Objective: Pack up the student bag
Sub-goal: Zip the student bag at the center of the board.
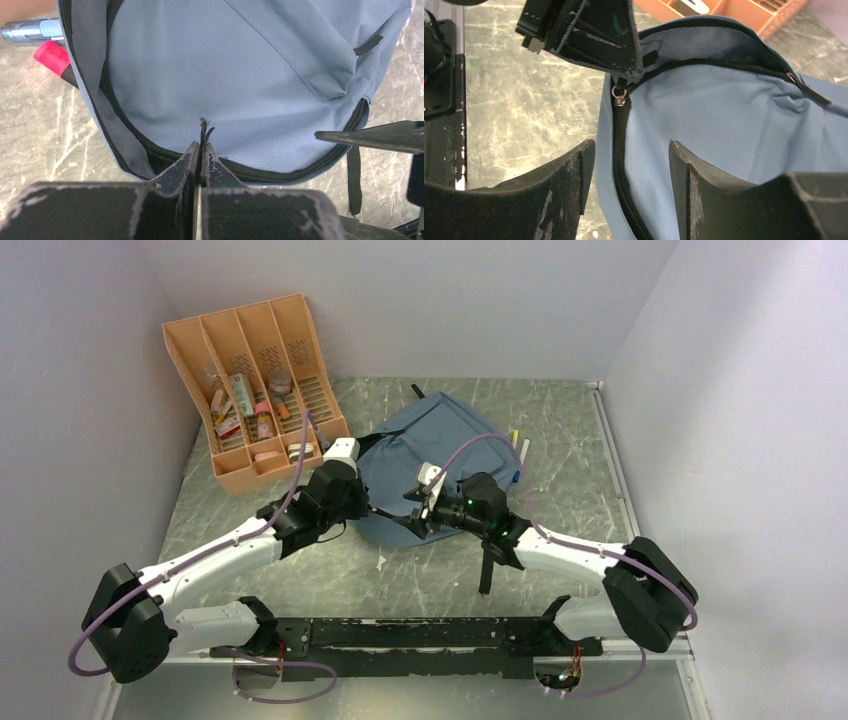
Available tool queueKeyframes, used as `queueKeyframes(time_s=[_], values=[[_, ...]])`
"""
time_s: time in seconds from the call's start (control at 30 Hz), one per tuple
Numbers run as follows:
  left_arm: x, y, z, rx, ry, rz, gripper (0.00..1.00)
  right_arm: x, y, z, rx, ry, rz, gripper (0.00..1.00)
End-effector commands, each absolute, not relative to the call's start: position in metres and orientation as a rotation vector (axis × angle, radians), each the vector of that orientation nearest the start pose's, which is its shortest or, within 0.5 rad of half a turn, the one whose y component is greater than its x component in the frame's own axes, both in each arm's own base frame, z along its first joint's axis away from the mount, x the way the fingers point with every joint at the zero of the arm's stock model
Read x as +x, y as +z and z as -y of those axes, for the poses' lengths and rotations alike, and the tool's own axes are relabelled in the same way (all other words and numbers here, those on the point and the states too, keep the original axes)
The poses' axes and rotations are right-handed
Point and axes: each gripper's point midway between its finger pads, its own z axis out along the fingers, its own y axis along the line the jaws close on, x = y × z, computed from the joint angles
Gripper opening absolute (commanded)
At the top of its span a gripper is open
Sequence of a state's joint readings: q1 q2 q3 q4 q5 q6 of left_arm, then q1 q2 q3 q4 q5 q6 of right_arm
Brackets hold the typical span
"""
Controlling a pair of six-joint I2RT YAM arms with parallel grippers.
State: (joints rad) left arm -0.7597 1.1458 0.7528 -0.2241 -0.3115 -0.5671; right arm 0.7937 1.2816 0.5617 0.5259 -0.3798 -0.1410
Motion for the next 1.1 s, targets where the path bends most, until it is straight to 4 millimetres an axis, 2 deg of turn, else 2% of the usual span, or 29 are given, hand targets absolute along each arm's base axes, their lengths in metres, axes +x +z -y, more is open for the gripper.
queueKeyframes(time_s=[0.0,0.23,0.47,0.9,1.07], values=[[0.272,0.154,0.215,-0.016,-0.495,-2.139,0.05,0.226,0.177,-0.344,-1.213,0.777,-1.23,0.59],[0.27,0.152,0.219,0.002,-0.521,-2.142,0.05,0.232,0.159,-0.358,-1.289,0.727,-1.236,0.58],[0.27,0.155,0.222,0.0,-0.545,-2.137,0.05,0.246,0.153,-0.367,-1.296,0.649,-1.256,0.57],[0.273,0.169,0.219,-0.017,-0.534,-2.112,0.05,0.24,0.125,-0.372,-1.383,0.655,-1.29,0.5],[0.275,0.175,0.219,-0.018,-0.533,-2.098,0.05,0.245,0.112,-0.371,-1.415,0.614,-1.325,0.43]])
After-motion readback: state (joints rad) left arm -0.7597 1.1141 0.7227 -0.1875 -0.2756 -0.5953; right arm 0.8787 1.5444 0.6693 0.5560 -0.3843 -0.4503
